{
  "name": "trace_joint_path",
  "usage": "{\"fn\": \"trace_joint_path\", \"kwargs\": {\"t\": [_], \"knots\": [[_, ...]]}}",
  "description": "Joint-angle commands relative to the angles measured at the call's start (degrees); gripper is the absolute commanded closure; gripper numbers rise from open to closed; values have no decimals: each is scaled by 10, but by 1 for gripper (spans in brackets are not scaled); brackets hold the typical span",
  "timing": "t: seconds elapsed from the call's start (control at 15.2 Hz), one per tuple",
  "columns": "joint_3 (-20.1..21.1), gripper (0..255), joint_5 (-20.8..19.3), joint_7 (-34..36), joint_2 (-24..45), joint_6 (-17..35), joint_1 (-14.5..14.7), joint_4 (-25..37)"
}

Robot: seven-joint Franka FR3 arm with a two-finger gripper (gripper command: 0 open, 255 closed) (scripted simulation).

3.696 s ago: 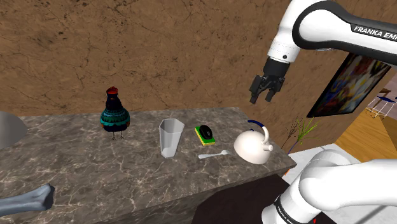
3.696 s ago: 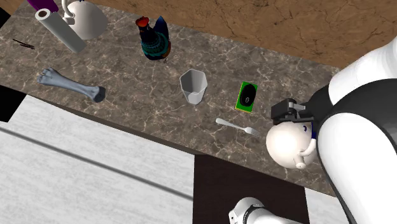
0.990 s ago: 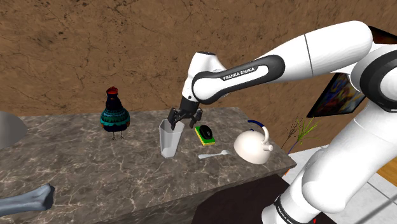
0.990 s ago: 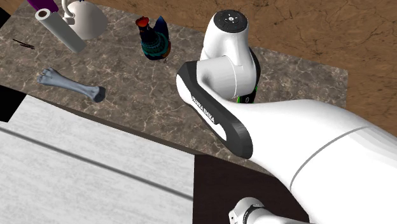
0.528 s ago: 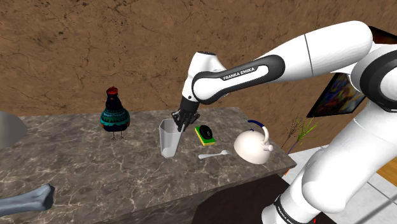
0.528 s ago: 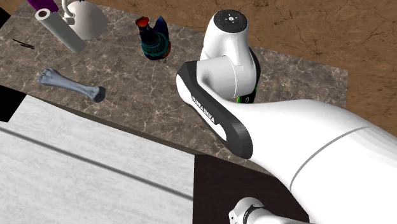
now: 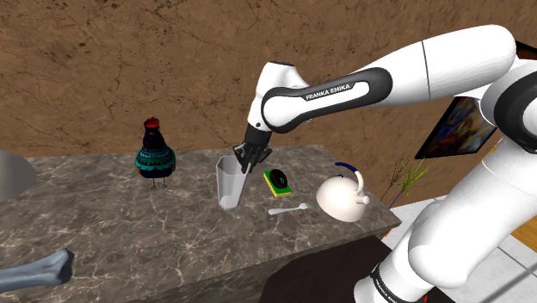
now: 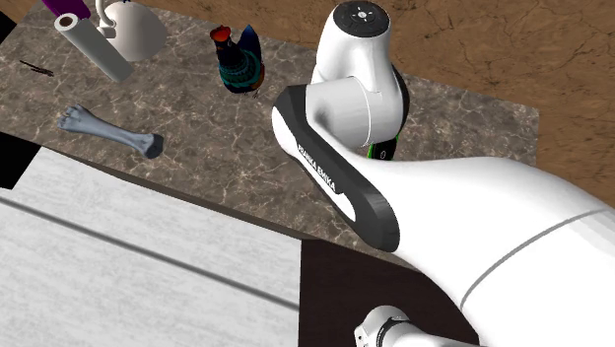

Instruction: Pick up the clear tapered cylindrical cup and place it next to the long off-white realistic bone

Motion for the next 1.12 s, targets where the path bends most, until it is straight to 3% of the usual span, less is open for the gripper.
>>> {"fn": "trace_joint_path", "kwargs": {"t": [0.0, 1.06], "knots": [[0, 255, 1, 2, -7, -16, 0, 9], [-5, 255, 1, 6, -43, -139, -2, 96]]}}
